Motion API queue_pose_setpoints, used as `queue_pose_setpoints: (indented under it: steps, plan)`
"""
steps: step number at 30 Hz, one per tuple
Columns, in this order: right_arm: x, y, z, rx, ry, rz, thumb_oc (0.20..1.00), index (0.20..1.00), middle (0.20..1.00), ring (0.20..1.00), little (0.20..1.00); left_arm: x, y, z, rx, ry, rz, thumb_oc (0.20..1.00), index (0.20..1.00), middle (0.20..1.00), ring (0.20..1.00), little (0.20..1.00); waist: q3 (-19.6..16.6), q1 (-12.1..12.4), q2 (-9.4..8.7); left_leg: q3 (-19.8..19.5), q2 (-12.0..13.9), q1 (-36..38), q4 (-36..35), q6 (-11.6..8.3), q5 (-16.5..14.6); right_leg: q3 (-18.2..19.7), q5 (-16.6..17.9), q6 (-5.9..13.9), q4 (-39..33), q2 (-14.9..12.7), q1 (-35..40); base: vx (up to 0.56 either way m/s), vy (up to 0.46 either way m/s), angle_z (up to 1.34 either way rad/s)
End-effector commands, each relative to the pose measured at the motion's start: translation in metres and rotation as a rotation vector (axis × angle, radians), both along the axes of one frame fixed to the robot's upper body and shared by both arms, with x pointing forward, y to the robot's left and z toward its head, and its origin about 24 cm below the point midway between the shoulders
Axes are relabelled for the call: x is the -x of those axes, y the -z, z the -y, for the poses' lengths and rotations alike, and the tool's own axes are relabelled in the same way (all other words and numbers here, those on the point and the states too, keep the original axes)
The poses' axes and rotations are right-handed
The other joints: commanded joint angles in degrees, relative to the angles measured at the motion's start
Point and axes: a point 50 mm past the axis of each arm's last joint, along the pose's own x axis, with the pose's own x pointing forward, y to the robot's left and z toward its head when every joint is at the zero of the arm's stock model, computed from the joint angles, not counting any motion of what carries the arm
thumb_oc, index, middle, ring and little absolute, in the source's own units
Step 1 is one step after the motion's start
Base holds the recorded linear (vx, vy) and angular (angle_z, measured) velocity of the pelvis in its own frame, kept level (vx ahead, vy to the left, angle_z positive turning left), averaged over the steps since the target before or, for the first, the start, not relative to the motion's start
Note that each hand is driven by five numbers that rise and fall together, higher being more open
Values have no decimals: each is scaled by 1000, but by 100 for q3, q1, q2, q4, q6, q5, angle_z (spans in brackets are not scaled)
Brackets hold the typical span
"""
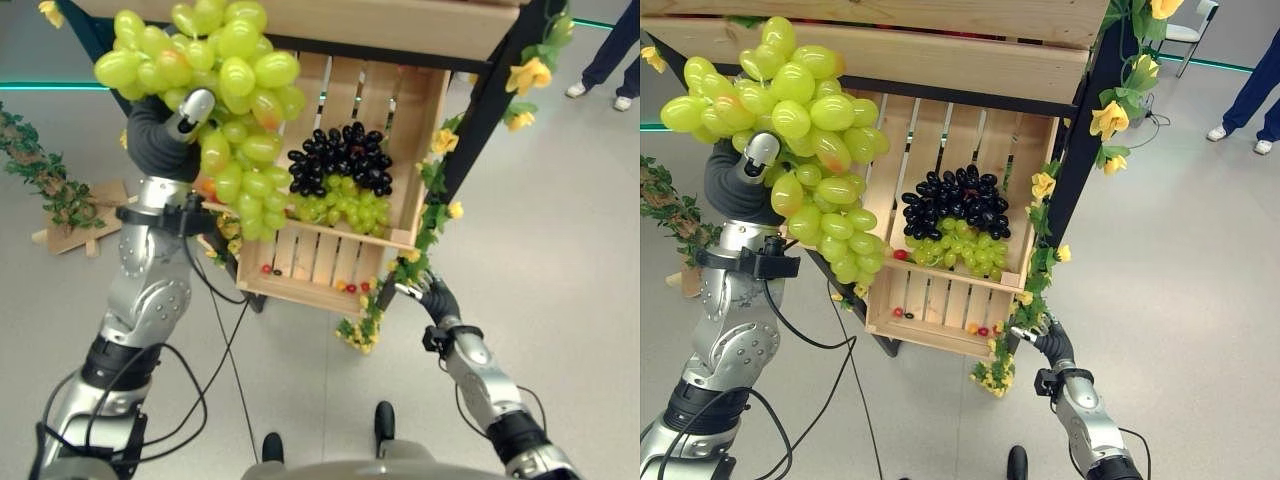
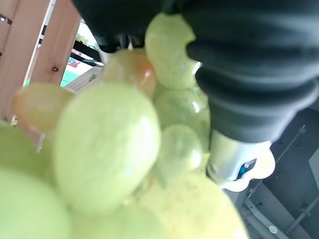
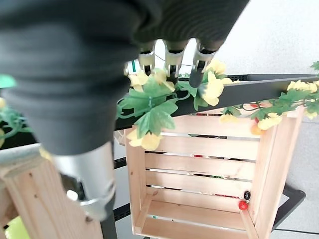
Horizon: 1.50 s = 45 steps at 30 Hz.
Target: Pick up the fruits from the basket on one side to the basket on the other side
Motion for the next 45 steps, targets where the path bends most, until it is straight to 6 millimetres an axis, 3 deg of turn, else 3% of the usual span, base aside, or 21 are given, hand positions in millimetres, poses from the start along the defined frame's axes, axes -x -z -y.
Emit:
queue_pose_setpoints:
  steps: [1,10,19,26,29,31,34,35,37,38,39,40,41,42,44,45]
  plan:
    - [-20,-27,-4,-12,-40,117,1000,1000,1000,1000,1000,-7,-35,1,-43,-44,114,200,200,200,200,200,-22,-10,72,8,-139,-85,669,167,-1065,-283,-1390,468,918,-449,399,0,0,0]
    - [-16,-22,-6,-12,-34,98,1000,1000,1000,1000,1000,-42,-19,-7,-167,-173,-35,200,200,200,200,200,-49,-139,86,78,-105,-53,679,160,-1056,-219,-1387,466,883,-422,412,1,0,0]
    - [-13,-20,-4,-10,-13,85,1000,1000,1000,1000,1000,-56,35,-2,-190,-181,-233,200,200,200,200,200,-36,-194,32,131,-55,-26,700,153,-1066,-165,-1394,449,859,-380,420,3,-1,-4]
    - [-15,-19,-7,-7,-28,79,1000,1000,1000,1000,1000,-82,44,-6,-260,-311,-323,200,200,200,200,200,-51,-251,32,174,-27,18,687,142,-1068,-158,-1403,452,841,-363,449,5,0,-3]
    - [-16,-18,-11,-7,-45,71,1000,1000,1000,1000,1000,-96,32,-11,-306,-389,-325,200,200,200,200,200,-44,-302,34,193,-18,11,697,132,-1061,-127,-1411,454,846,-344,435,0,0,0]
    - [-13,-14,-15,-2,-67,54,1000,1000,1000,1000,1000,-108,6,-19,-387,-523,-285,200,200,200,200,200,-62,-376,64,222,-11,14,695,122,-1049,-115,-1402,468,838,-337,423,0,0,0]
    - [-13,-12,-17,0,-75,49,1000,1000,1000,1000,1000,-118,-13,-22,-404,-620,-274,200,200,200,200,200,-39,-423,71,232,-5,-5,716,112,-1043,-124,-1395,478,854,-340,404,0,0,0]
    - [-13,-12,-18,-3,-76,51,1000,1000,1000,1000,1000,-119,-36,-25,-502,-722,-200,200,200,200,200,200,-22,-444,89,239,6,-4,741,106,-1066,-117,-1413,487,877,-333,408,-22,-7,-5]
    - [-12,-10,-19,-8,-81,47,1000,1000,1000,1000,1000,-123,-42,-24,-518,-780,-208,200,200,200,200,200,-28,-470,92,238,1,-50,740,106,-1034,-118,-1386,495,874,-343,364,-16,-6,-3]
    - [-12,-11,-18,-6,-78,55,1000,1000,1000,1000,1000,-127,-63,-27,-688,-917,-156,200,200,200,200,200,-18,-507,111,252,1,-71,757,99,-1029,-114,-1381,509,888,-344,338,0,0,0]
    - [-10,-10,-16,-10,-75,52,1000,1000,1000,1000,1000,-127,-70,-28,-730,-978,-141,200,200,200,200,200,-26,-533,137,254,-1,-72,756,97,-1026,-115,-1379,518,893,-344,322,0,0,0]
    - [-11,-13,-14,-16,-71,69,1000,1000,1000,1000,1000,-126,-92,-23,-903,-1149,-30,677,677,677,677,677,-7,-552,158,265,5,-105,767,88,-1013,-131,-1370,533,906,-352,291,-9,-4,-3]
    - [-11,-13,-14,-17,-71,70,1000,1000,1000,1000,1000,-126,-92,-22,-904,-1150,-28,1000,1000,1000,1000,1000,-4,-548,152,264,5,-108,769,88,-1013,-132,-1371,533,908,-353,289,-7,-5,-5]
    - [-11,-13,-14,-17,-70,70,1000,1000,1000,1000,1000,-126,-92,-22,-904,-1150,-28,1000,1000,1000,1000,1000,-4,-547,151,264,5,-108,770,88,-1013,-132,-1371,534,908,-353,289,14,-10,-7]
    - [-11,-16,-10,-15,-68,87,1000,1000,1000,1000,1000,-124,-114,-9,-1165,-1369,137,1000,1000,1000,1000,1000,25,-552,178,272,16,-155,820,81,-1018,-153,-1372,558,919,-369,268,0,-9,-4]
    - [-11,-16,-10,-15,-68,87,1000,1000,1000,1000,1000,-124,-115,-9,-1166,-1369,138,1000,1000,1000,1000,1000,27,-549,176,271,17,-157,822,80,-1019,-153,-1372,558,919,-369,268,0,0,0]
